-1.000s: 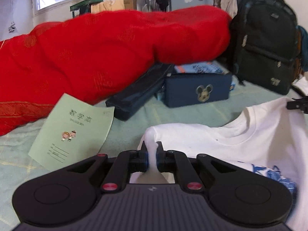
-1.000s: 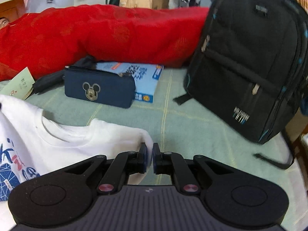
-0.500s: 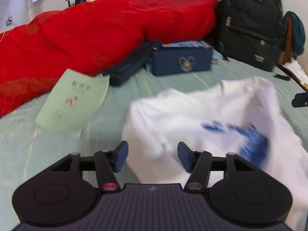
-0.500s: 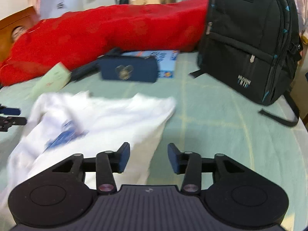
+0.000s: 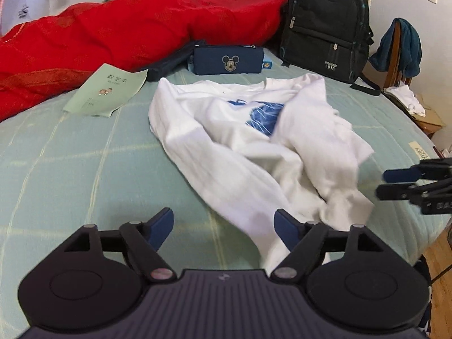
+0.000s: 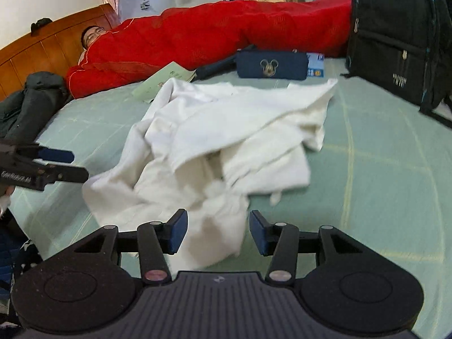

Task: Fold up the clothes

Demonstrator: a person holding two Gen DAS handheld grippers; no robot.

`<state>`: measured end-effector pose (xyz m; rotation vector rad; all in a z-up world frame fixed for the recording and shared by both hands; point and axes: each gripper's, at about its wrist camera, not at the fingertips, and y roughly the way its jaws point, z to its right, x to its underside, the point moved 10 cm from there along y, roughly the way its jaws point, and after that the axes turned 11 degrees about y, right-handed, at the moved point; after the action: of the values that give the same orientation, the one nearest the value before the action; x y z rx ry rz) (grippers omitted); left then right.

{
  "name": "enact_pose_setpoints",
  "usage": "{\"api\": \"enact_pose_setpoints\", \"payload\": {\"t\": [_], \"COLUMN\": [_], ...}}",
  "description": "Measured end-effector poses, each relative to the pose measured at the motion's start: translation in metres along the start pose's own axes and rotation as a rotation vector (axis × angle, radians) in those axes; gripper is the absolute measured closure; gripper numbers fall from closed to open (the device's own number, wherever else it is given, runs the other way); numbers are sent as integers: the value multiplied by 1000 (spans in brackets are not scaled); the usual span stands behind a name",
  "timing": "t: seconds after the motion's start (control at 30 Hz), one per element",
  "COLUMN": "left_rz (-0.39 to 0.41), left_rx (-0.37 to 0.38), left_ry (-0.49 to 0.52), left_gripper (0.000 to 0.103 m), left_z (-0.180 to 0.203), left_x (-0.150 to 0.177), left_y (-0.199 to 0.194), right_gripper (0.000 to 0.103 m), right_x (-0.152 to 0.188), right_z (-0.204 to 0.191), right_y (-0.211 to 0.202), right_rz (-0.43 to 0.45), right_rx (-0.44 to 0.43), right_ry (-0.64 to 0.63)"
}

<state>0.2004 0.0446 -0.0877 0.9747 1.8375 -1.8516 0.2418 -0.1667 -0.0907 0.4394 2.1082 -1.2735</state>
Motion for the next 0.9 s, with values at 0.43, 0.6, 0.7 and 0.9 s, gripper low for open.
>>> {"api": "enact_pose_setpoints", "payload": {"t": [0.43,0.6,0.7,0.9], "left_rz": [14,21,24,29], "left_rx": [-67,-65,-72,-51], "left_ry": [15,1,-3,-21], "left_gripper": [18,17,15,14], "left_z": [34,29,25,20], "left_x": [44,47,49,51], "left_y": [-18,-19,-19,-14], "right_gripper": [49,51,76,91], "right_x": [9,6,10,2], "right_z": [-33,-27,-21,-9], "right_y": [25,51,63,46], "right_rz": [97,105,94,118], "right_rx": [33,58,70,79], "right_ry": [-23,42,77,87]}}
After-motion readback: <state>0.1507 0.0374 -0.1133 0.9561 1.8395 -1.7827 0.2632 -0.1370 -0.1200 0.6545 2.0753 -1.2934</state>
